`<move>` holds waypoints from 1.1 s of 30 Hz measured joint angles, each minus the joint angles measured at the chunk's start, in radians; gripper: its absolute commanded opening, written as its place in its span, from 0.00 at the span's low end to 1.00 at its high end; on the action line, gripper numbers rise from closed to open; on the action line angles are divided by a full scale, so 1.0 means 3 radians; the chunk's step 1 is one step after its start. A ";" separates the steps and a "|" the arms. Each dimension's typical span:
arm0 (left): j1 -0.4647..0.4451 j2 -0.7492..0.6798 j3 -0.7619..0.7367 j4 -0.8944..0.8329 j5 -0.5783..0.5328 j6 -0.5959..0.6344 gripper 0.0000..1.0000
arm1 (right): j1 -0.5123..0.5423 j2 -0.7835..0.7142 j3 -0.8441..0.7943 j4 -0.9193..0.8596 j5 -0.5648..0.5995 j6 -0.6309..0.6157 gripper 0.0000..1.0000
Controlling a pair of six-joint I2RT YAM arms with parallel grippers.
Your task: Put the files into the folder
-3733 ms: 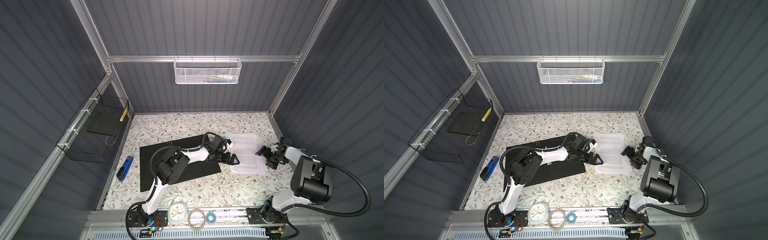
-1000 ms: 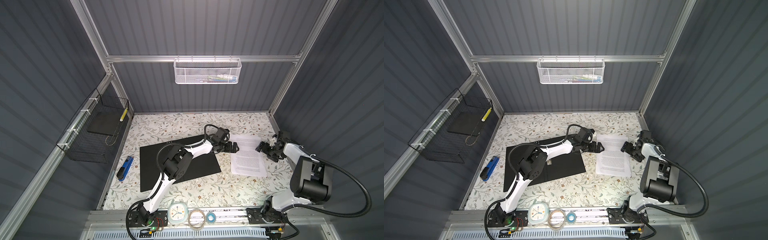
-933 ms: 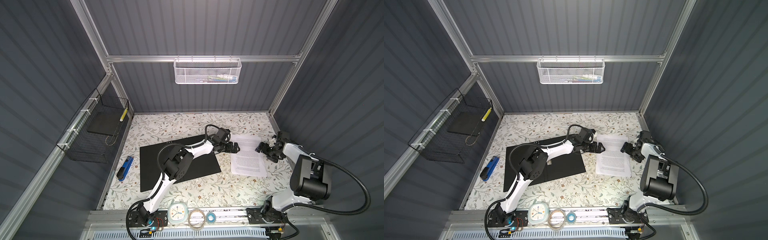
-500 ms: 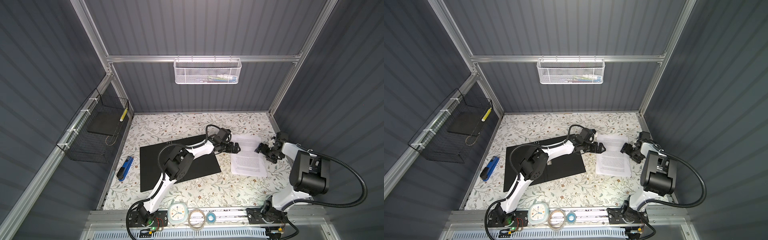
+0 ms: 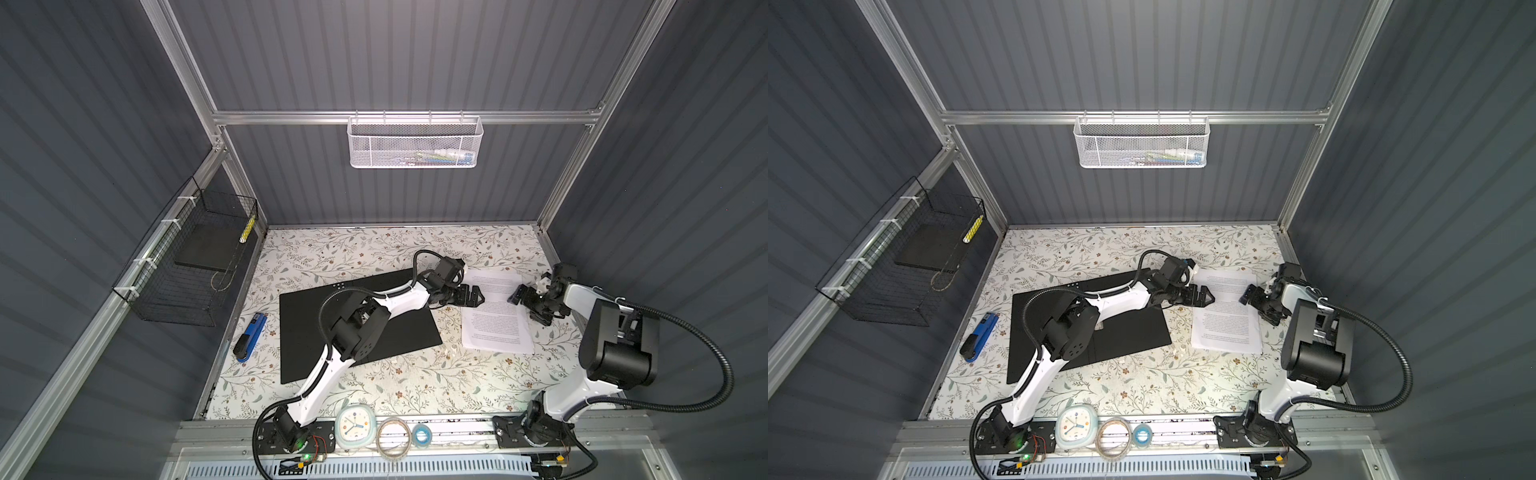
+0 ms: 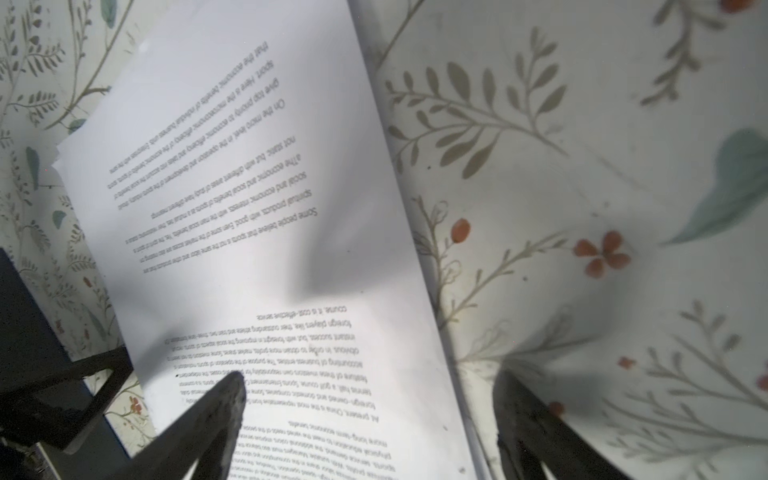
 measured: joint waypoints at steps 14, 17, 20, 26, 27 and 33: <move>0.0000 0.0047 -0.0025 0.0192 0.0217 0.0024 0.99 | 0.0000 0.0088 0.0071 0.0027 -0.0253 0.0006 0.92; 0.0000 0.0047 -0.0025 0.0188 0.0224 0.0052 0.99 | -0.0001 0.0088 0.0070 0.0028 -0.0277 0.0011 0.92; 0.0000 0.0048 -0.0027 0.0189 0.0224 0.0064 0.99 | -0.0001 0.0088 0.0062 0.0032 -0.0312 0.0015 0.92; 0.0000 0.0048 -0.0058 0.0252 0.0247 0.0065 0.99 | -0.0011 0.0088 0.0037 0.0070 -0.0437 0.0015 0.92; 0.0000 0.0048 -0.0065 0.0263 0.0249 0.0064 0.99 | -0.0014 0.0088 0.0031 0.0075 -0.0465 0.0017 0.92; 0.0001 0.0048 -0.0079 0.0306 0.0264 0.0064 0.99 | -0.0015 0.0079 -0.0014 0.0097 -0.0651 0.0041 0.92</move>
